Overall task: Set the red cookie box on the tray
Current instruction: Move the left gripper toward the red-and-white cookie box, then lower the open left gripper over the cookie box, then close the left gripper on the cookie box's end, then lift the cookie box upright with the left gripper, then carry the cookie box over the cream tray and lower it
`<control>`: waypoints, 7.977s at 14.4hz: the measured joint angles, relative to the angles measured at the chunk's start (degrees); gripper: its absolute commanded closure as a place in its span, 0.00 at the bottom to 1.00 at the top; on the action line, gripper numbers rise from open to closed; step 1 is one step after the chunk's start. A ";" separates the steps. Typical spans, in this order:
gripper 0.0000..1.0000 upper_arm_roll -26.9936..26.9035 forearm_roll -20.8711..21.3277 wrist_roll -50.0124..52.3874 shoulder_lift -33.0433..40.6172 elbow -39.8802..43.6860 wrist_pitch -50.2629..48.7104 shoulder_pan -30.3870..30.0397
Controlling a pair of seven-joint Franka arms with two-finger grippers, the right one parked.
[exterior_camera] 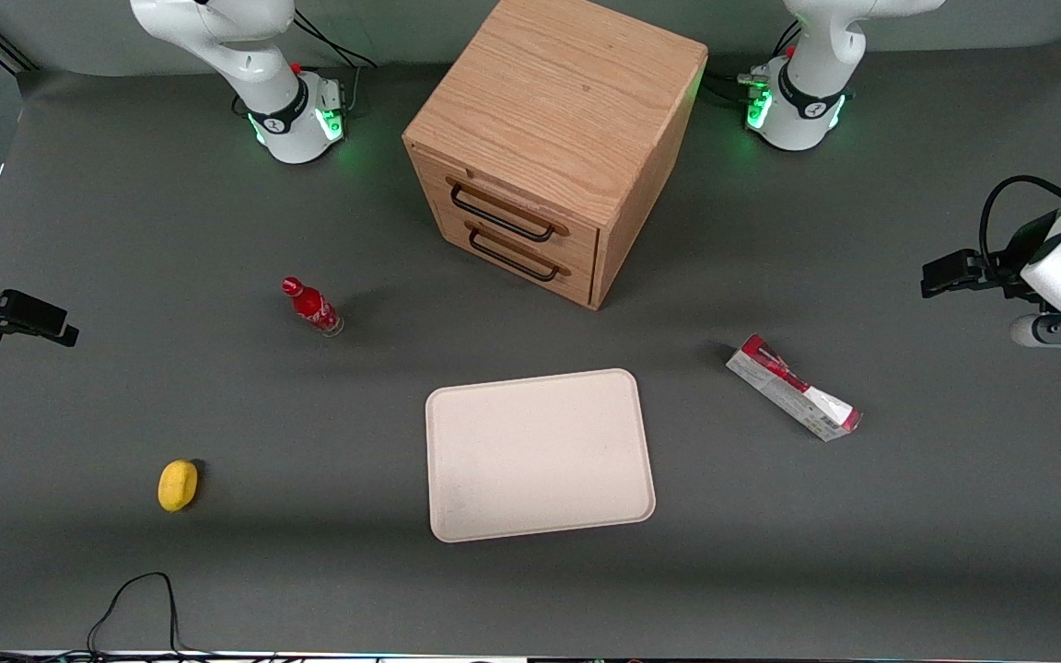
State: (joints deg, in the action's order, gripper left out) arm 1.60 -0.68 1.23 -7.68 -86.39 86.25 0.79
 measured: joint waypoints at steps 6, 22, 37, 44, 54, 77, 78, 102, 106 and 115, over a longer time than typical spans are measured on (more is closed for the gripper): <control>0.00 -0.01 -0.02 0.00 -0.01 -0.02 -0.13 0.01; 0.00 0.24 -0.65 42.62 -4.94 -0.07 5.34 8.68; 0.00 0.25 0.68 73.81 -12.48 -17.86 35.21 8.42; 0.00 0.26 2.12 71.64 -16.29 -22.68 44.65 8.52; 0.64 0.16 4.72 68.11 -19.28 -23.45 47.55 8.31; 1.00 -0.13 1.66 62.64 -7.95 3.13 8.19 6.06; 1.00 -0.16 1.10 62.58 -7.63 7.56 4.12 5.61; 1.00 9.72 1.73 33.74 -28.62 34.61 0.11 23.22; 1.00 8.95 2.45 33.44 -32.42 34.42 4.62 23.36; 1.00 8.85 6.03 33.51 -45.90 32.33 19.34 23.41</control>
State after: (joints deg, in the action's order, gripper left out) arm 10.45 5.34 34.74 -53.58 -54.07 105.59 24.20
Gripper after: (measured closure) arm 0.969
